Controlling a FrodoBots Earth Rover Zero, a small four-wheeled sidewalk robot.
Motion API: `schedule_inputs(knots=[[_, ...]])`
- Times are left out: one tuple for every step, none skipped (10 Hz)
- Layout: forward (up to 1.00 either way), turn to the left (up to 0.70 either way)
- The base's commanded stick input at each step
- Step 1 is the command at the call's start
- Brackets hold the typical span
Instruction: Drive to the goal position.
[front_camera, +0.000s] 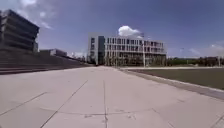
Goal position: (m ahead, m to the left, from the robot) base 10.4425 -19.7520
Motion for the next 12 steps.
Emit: schedule_inputs(knots=[[0.30, 0.01], [0.30, 0.01], [0.30, 0.01], [0.30, 0.01], [0.30, 0.01], [0.30, 0.01], [0.30, 0.01], [0.30, 0.01], [0.30, 0.01], [0.30, 0.01], [0.30, 0.01], [0.30, 0.01]])
